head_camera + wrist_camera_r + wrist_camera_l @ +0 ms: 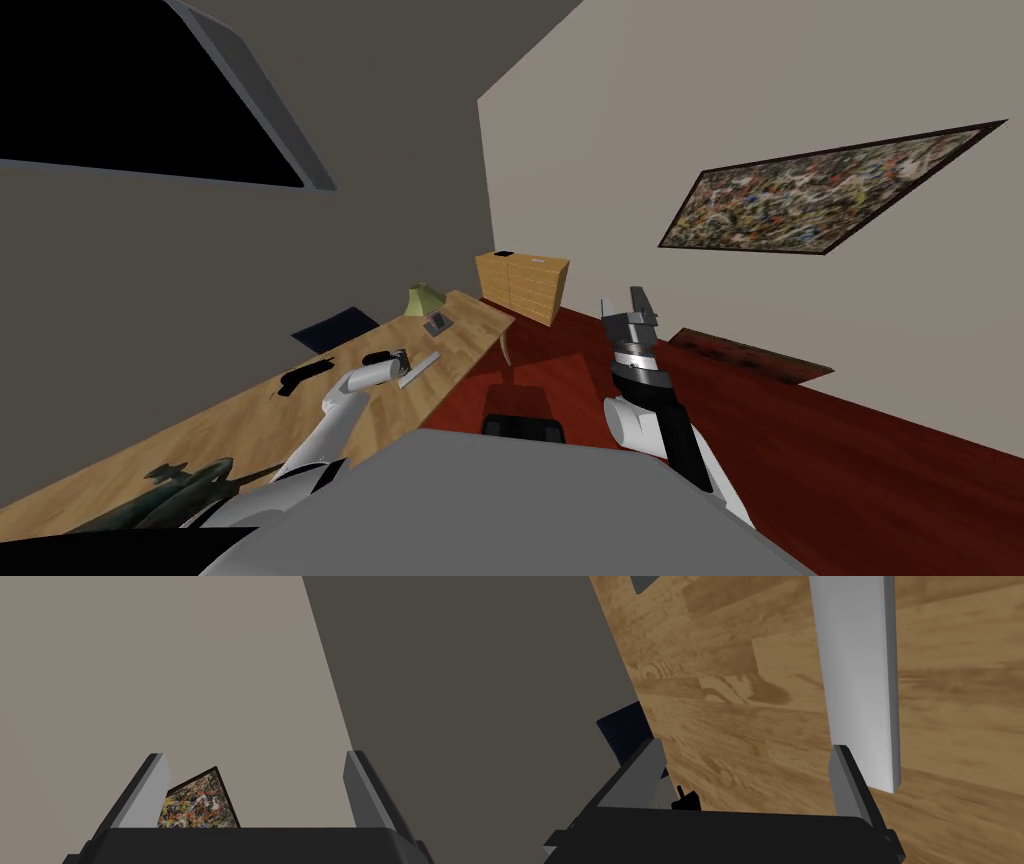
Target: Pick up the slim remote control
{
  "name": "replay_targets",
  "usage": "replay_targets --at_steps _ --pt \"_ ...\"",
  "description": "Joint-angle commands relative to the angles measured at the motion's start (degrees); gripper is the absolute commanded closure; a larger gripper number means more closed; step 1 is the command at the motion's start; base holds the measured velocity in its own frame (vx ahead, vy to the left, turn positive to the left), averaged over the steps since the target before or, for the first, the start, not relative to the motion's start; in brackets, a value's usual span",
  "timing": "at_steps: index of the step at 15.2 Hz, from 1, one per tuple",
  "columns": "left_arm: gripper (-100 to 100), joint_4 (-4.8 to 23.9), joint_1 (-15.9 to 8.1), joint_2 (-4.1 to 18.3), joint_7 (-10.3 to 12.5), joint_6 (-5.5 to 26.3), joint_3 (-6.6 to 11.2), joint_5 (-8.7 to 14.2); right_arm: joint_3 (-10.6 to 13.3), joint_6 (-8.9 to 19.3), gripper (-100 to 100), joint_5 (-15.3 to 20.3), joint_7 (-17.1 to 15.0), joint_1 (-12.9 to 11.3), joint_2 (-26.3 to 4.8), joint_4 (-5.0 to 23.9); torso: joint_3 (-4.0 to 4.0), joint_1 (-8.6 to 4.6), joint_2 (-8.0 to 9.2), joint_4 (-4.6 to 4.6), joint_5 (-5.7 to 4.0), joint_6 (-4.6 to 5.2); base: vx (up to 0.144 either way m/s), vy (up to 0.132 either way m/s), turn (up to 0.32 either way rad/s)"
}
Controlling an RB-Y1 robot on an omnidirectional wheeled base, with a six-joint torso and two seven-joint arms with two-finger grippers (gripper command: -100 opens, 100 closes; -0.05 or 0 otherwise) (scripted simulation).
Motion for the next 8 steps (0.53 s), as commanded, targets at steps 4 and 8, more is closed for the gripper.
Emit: replay_targets --at_steps 4,8 --pt "-100 5.1 -2.0 1.2 0.3 4.4 0.97 1.3 0.0 0.0 0 0.0 0.0 0.0 0.0 0.0 0.00 0.02 0.00 0.00 0.01 -0.02 -0.004 0.018 -0.102" --pt "-100 8.1 -3.3 2.1 0.5 7.2 1.66 2.3 0.0 0.0 0 0.0 0.0 0.0 0.0 0.0 -0.01 0.00 -0.02 -0.01 0.01 0.00 -0.001 0.015 -0.101"
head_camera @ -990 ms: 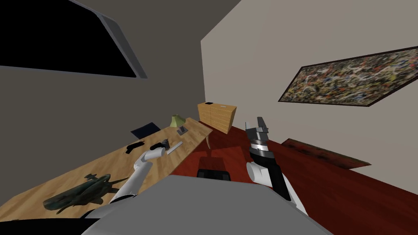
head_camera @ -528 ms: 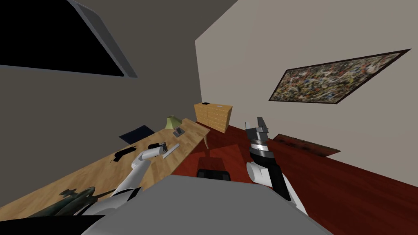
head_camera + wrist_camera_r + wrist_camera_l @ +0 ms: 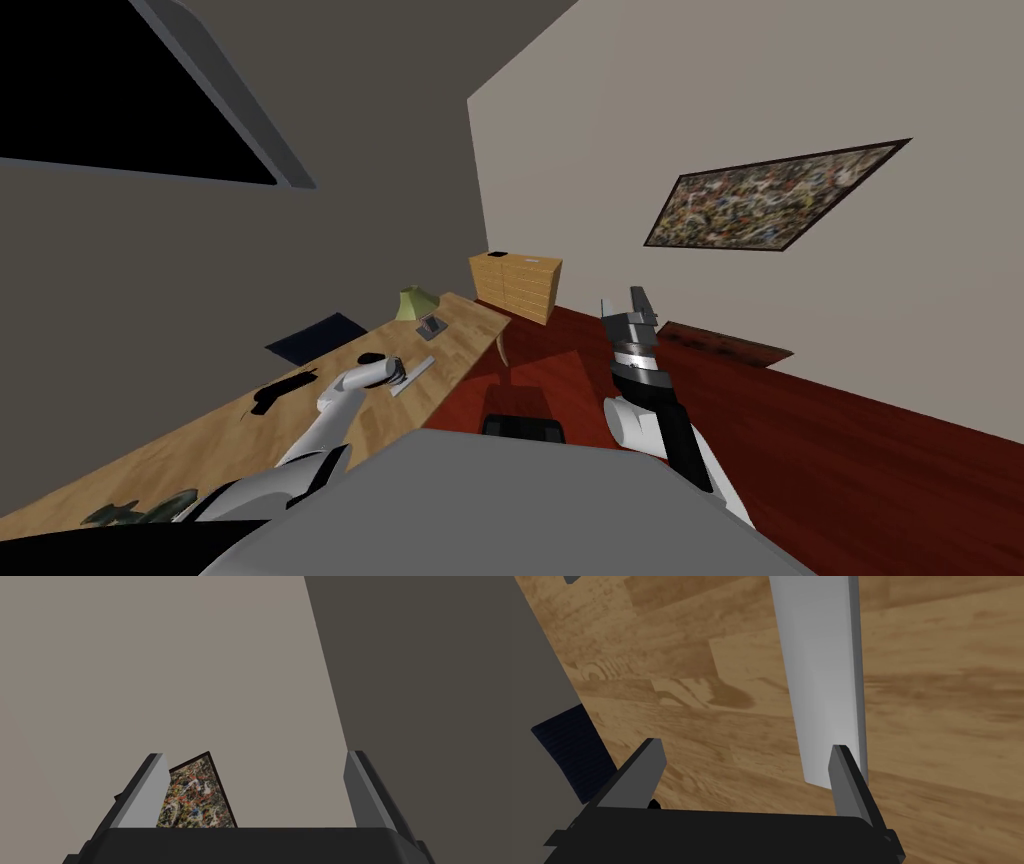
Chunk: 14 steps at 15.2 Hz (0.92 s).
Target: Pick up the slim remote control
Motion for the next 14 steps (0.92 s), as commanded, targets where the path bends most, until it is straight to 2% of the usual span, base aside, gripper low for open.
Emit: replay_targets --at_steps 1,4,5,6,8,9,10,11,12,13,14 --pt "-100 2.9 -1.5 0.9 0.3 2.9 0.73 1.0 0.0 0.0 0 0.0 0.0 0.0 0.0 0.0 0.00 0.00 0.00 0.00 0.00 0.00 -0.004 0.021 -0.173" --pt "-100 6.5 -2.7 1.7 0.4 5.8 1.35 1.9 0.0 0.0 0 0.0 0.0 0.0 0.0 0.0 -0.01 0.07 -0.02 0.00 0.01 0.04 0.000 0.039 -0.180" --pt "-100 6.5 -2.7 1.7 0.4 5.8 1.35 1.9 0.0 0.0 0 0.0 0.0 0.0 0.0 0.0 -0.01 0.10 -0.02 0.00 0.02 0.01 -0.001 0.035 -0.047" --pt "-100 9.1 -3.8 2.4 0.5 7.4 1.93 2.8 0.0 0.0 0 0.0 0.0 0.0 0.0 0.0 -0.01 0.09 -0.01 0.00 0.02 -0.02 -0.001 0.031 -0.109" --pt "-100 9.1 -3.8 2.4 0.5 8.2 1.93 2.8 0.0 0.0 0 0.0 0.0 0.0 0.0 0.0 -0.01 0.08 -0.01 0.00 0.02 0.02 0.000 0.032 -0.114" --pt "-100 11.7 -4.7 3.1 0.7 10.2 2.47 3.6 0.0 0.0 0 0.0 0.0 0.0 0.0 0.0 -0.01 0.06 -0.01 0.00 0.01 -0.01 0.008 0.030 -0.121" --pt "-100 11.7 -4.7 3.1 0.7 10.5 2.47 3.6 0.0 0.0 0 0.0 0.0 0.0 0.0 0.0 -0.01 0.06 -0.03 0.00 0.01 0.01 0.008 0.038 -0.136" --pt "-100 14.1 -5.6 3.6 0.8 12.1 2.96 4.4 0.0 0.0 0 0.0 0.0 0.0 0.0 0.0 -0.02 0.07 -0.04 -0.01 0.02 0.01 0.006 0.052 -0.194" --pt "-100 14.1 -5.6 3.6 0.8 12.6 2.96 4.4 0.0 0.0 0 0.0 0.0 0.0 0.0 0.0 -0.02 0.11 -0.04 -0.01 0.02 0.03 0.007 0.058 -0.154" --pt "-100 16.2 -6.4 4.1 0.9 14.2 3.41 5.1 0.0 0.0 0 0.0 0.0 0.0 0.0 0.0 -0.03 0.14 -0.05 -0.01 0.03 0.01 0.010 0.058 -0.153" --pt "-100 16.3 -6.4 4.1 0.9 14.6 3.41 5.1 0.0 0.0 0 0.0 0.0 0.0 0.0 0.0 -0.03 0.16 -0.05 -0.01 0.03 0.01 0.008 0.058 -0.113"
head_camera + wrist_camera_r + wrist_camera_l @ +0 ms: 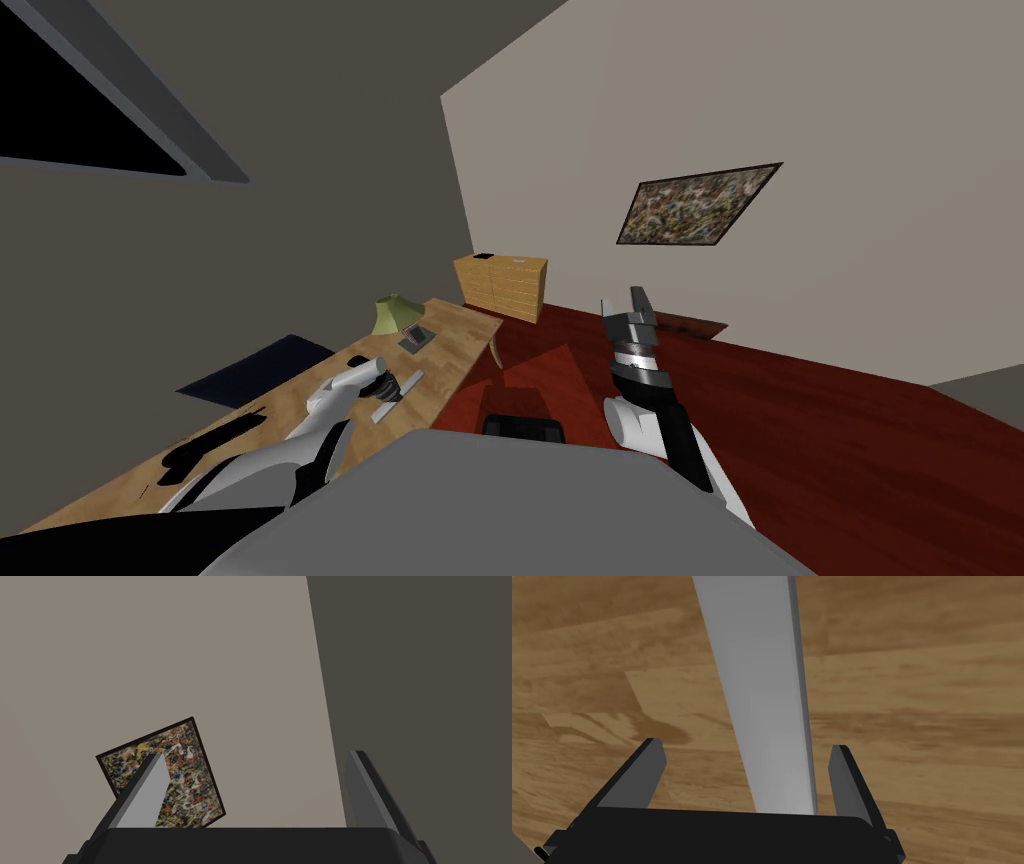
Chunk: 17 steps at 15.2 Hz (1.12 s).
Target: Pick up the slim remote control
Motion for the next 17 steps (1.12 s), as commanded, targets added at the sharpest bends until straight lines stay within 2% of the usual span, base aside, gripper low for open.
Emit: replay_targets --at_steps 1,2,3,4,6,11,12,13,16,17 --pt "-100 2.9 -1.1 0.7 0.3 2.9 0.55 0.8 0.0 0.0 0 0.0 0.0 0.0 0.0 0.0 0.00 0.00 0.00 0.00 0.00 0.00 0.013 0.070 -0.121" --pt "-100 2.9 -1.1 0.7 0.3 2.9 0.55 0.8 0.0 0.0 0 0.0 0.0 0.0 0.0 0.0 -0.01 0.04 -0.01 0.00 0.00 0.01 0.007 0.067 -0.115" --pt "-100 4.7 -1.7 1.0 0.4 4.5 0.90 1.4 0.0 0.0 0 0.0 0.0 0.0 0.0 0.0 -0.01 0.04 -0.01 0.00 0.01 0.00 0.005 0.062 -0.133" --pt "-100 4.7 -1.7 1.0 0.4 4.5 0.90 1.4 0.0 0.0 0 0.0 0.0 0.0 0.0 0.0 0.00 0.03 -0.01 0.00 0.01 0.01 0.009 0.057 -0.095" --pt "-100 7.6 -2.5 1.6 0.6 6.9 1.46 2.2 0.0 0.0 0 0.0 0.0 0.0 0.0 0.0 -0.02 0.01 -0.03 0.00 0.00 0.00 0.015 0.067 -0.116" --pt "-100 10.4 -3.2 1.9 0.7 9.1 1.96 3.0 0.0 0.0 0 0.0 0.0 0.0 0.0 0.0 -0.02 0.09 -0.04 -0.01 0.02 -0.01 0.012 0.076 -0.086" --pt "-100 10.7 -3.5 2.1 0.3 8.2 1.86 2.9 0.0 0.0 0 0.0 0.0 0.0 0.0 0.0 -0.02 0.05 -0.04 -0.01 0.01 -0.02 0.008 0.036 -0.019" --pt "-100 11.5 -3.7 1.1 1.3 6.9 1.66 2.4 0.0 0.0 0 0.0 0.0 0.0 0.0 0.0 -0.02 -0.03 -0.03 -0.01 0.00 -0.02 -0.015 0.041 -0.057" --pt "-100 12.7 -4.0 0.0 2.3 4.9 1.38 1.7 0.0 0.0 0 0.0 0.0 0.0 0.0 0.0 0.07 -0.05 0.14 0.02 0.00 0.00 -0.043 0.050 -0.088" --pt "-100 13.3 -4.4 0.7 1.5 5.6 1.45 2.0 0.0 0.0 0 0.0 0.0 0.0 0.0 0.0 0.09 -0.04 0.16 0.03 0.00 -0.01 -0.025 0.033 -0.033"
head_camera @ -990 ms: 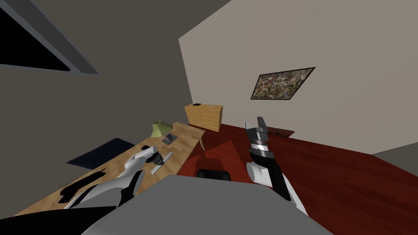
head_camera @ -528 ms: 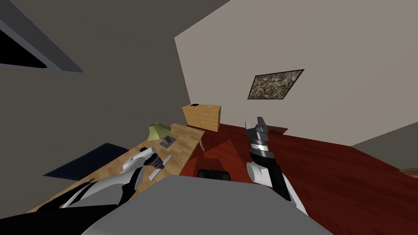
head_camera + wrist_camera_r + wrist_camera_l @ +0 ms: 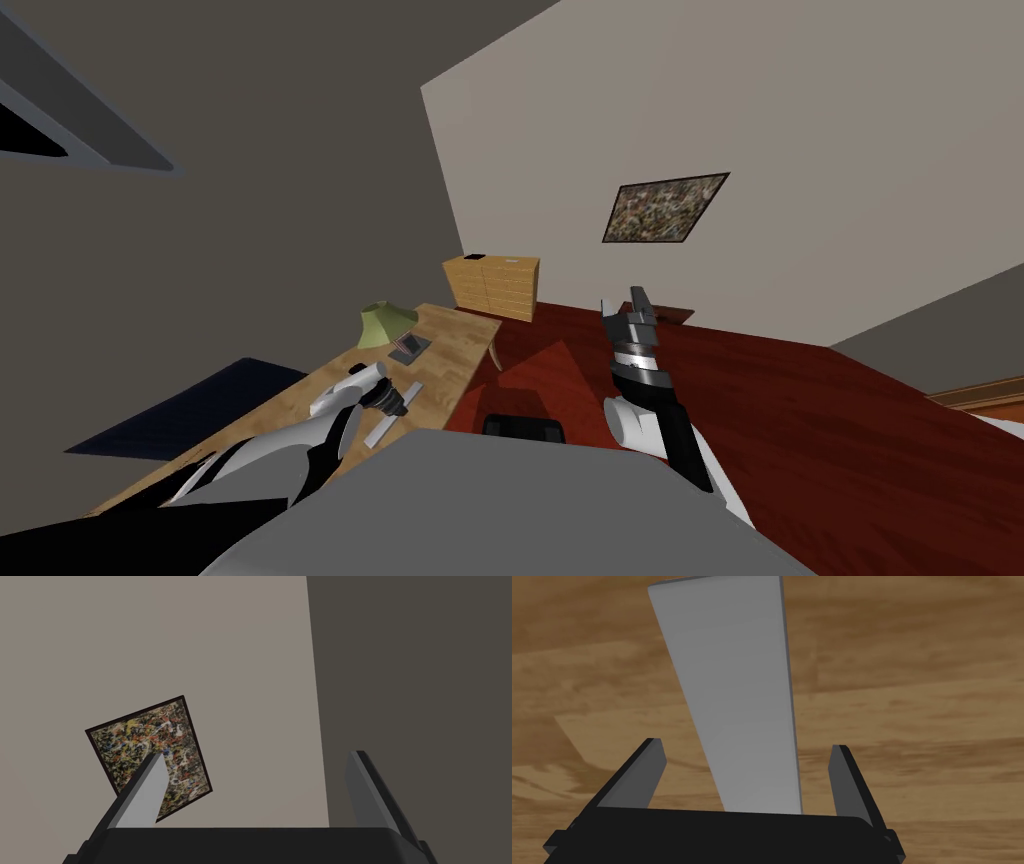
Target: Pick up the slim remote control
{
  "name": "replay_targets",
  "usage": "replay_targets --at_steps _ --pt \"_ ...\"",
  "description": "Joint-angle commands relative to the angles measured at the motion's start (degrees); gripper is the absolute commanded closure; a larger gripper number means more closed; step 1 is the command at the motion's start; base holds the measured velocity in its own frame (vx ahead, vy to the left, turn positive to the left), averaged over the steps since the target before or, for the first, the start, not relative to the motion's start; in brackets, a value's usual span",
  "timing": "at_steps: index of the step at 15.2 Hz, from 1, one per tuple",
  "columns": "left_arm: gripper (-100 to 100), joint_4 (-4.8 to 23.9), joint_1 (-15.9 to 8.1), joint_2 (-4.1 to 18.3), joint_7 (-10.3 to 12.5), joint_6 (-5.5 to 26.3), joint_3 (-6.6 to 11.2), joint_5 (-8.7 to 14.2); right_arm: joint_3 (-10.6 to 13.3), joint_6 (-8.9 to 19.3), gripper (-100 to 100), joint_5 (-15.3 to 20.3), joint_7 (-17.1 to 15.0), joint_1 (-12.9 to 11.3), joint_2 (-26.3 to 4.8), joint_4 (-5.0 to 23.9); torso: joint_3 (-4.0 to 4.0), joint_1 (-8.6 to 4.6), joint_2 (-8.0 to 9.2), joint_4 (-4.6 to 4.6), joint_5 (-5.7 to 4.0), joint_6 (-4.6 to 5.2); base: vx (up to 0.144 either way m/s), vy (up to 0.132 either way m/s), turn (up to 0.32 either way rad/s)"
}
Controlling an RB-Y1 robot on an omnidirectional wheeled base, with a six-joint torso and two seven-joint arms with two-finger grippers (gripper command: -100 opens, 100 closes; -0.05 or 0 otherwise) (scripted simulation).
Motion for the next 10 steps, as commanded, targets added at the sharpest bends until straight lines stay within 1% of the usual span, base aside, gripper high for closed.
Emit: replay_targets --at_steps 1,5,6,7,9,10 --pt "100 0.0 0.0 0.0 0.0 0.0 0.00 0.0 0.0 0.0 0 0.0 0.0 0.0 0.0 0.0 0.00 0.00 0.00 0.00 0.00 0.00 -0.009 0.012 -0.003" --pt "100 0.0 0.0 0.0 0.1 0.1 0.04 0.1 0.0 0.0 0 0.0 0.0 0.0 0.0 0.0 -0.09 -0.01 -0.15 -0.04 0.01 0.04 0.000 0.000 0.000" --pt "100 -1.8 0.8 0.3 -0.1 1.3 0.19 0.3 0.0 0.0 0 0.0 0.0 0.0 0.0 0.0 -0.10 0.00 -0.16 -0.04 0.01 0.04 0.012 -0.013 0.066" --pt "100 -1.8 0.8 0.3 -0.1 1.3 0.19 0.3 0.0 0.0 0 0.0 0.0 0.0 0.0 0.0 -0.11 -0.03 -0.20 -0.05 -0.03 -0.01 0.020 -0.027 0.074" --pt "100 -3.0 1.1 1.5 -1.2 3.3 0.48 1.0 0.0 0.0 0 0.0 0.0 0.0 0.0 0.0 -0.14 -0.14 -0.25 -0.05 -0.06 -0.02 0.036 -0.046 0.086" --pt "100 -3.3 1.4 0.7 -0.4 2.5 0.36 0.6 0.0 0.0 0 0.0 0.0 0.0 0.0 0.0 -0.16 -0.21 -0.28 -0.05 -0.09 -0.03 0.022 -0.031 0.047"
